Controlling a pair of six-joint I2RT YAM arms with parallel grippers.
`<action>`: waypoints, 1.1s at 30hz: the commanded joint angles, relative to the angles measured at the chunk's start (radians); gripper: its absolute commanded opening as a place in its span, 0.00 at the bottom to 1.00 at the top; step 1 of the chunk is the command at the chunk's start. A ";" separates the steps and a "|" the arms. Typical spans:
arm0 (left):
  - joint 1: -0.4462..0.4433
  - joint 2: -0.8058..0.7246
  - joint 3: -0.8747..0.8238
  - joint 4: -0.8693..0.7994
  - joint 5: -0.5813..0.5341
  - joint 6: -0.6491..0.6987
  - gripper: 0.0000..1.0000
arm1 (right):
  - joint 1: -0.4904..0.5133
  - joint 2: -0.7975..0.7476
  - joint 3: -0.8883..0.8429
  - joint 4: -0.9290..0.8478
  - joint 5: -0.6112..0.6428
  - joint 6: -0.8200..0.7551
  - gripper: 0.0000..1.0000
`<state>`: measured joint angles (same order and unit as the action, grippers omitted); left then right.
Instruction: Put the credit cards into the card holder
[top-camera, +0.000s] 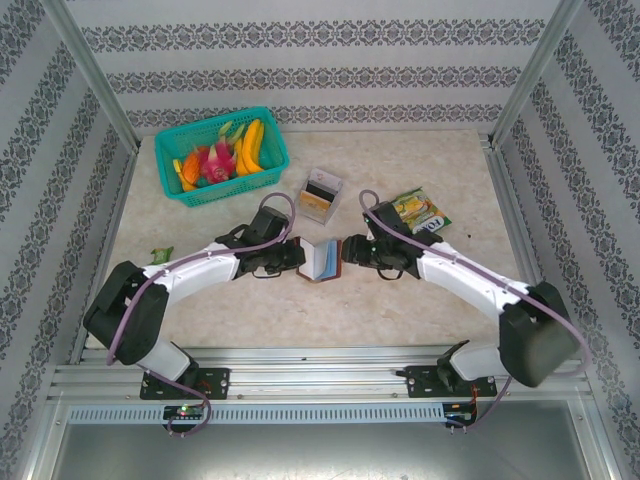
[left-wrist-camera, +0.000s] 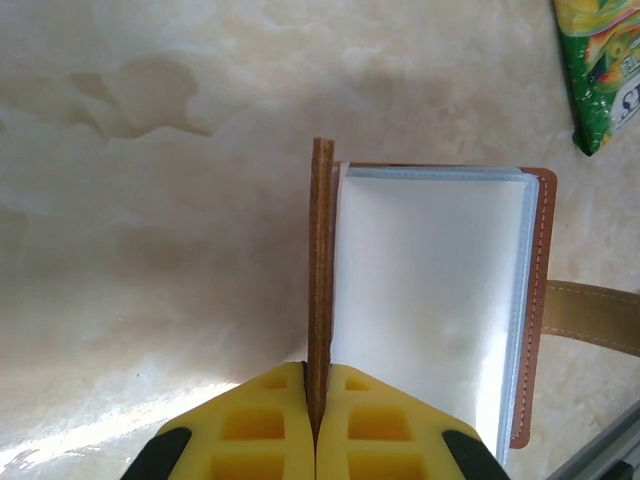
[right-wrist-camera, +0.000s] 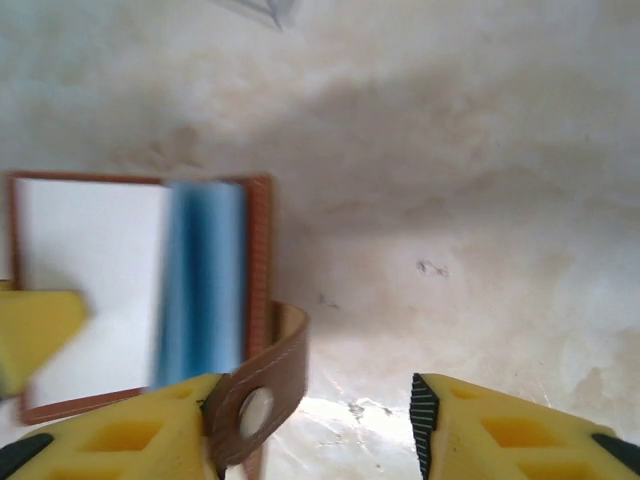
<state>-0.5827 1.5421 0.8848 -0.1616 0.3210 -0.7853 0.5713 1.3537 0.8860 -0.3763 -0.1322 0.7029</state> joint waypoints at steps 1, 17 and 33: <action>-0.013 0.019 -0.009 0.013 0.005 -0.006 0.00 | -0.004 -0.011 -0.002 0.086 -0.039 0.019 0.38; -0.034 0.035 -0.016 0.021 -0.013 -0.022 0.00 | 0.088 0.336 0.150 0.199 -0.213 0.032 0.17; -0.034 0.020 -0.003 -0.016 -0.045 -0.014 0.00 | 0.110 0.189 0.270 -0.156 0.050 -0.107 0.19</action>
<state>-0.6029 1.5646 0.8734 -0.1650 0.2852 -0.7933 0.6514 1.5536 1.1202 -0.4633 -0.1165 0.6308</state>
